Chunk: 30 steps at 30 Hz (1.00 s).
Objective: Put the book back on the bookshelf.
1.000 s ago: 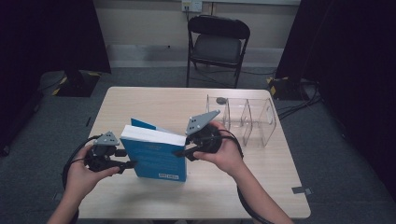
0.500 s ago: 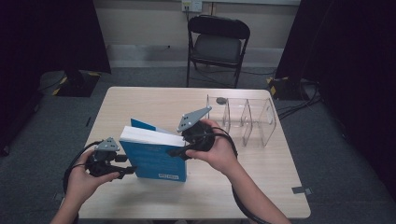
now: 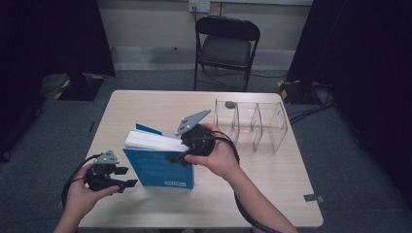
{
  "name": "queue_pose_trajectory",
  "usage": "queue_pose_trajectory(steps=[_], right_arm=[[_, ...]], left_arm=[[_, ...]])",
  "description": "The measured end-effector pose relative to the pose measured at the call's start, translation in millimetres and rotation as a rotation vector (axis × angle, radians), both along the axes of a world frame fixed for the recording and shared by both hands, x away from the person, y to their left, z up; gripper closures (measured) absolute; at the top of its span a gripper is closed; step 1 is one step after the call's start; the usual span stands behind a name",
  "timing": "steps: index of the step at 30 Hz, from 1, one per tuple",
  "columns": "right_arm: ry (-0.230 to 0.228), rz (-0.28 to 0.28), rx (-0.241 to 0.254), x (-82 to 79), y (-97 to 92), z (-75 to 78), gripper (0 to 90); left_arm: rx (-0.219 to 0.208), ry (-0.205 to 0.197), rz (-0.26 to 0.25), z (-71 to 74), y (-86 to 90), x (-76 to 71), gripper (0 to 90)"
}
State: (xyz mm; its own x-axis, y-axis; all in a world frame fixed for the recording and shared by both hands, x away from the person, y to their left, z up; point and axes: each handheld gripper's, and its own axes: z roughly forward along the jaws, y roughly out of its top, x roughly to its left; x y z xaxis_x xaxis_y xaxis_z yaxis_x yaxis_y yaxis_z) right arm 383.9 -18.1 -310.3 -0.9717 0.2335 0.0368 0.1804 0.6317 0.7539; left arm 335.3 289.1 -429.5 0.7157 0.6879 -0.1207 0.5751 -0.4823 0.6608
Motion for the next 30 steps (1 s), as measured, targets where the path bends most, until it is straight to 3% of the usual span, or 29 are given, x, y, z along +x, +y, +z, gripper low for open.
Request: queue_pose_trajectory(steps=[14,24,30], right_arm=[[0.023,-0.006,0.002,1.9,8.9,0.8,45.4],[0.028,-0.009,-0.027,4.1,16.0,-1.1,44.1],[0.030,-0.013,-0.032,5.5,19.1,-2.8,43.5]], left_arm=[[0.009,0.026,0.005,-24.1,1.4,-0.8,34.2],[0.019,0.024,0.022,-42.0,4.3,0.1,34.0],[0.028,-0.001,0.023,-48.0,4.2,0.1,33.6]])
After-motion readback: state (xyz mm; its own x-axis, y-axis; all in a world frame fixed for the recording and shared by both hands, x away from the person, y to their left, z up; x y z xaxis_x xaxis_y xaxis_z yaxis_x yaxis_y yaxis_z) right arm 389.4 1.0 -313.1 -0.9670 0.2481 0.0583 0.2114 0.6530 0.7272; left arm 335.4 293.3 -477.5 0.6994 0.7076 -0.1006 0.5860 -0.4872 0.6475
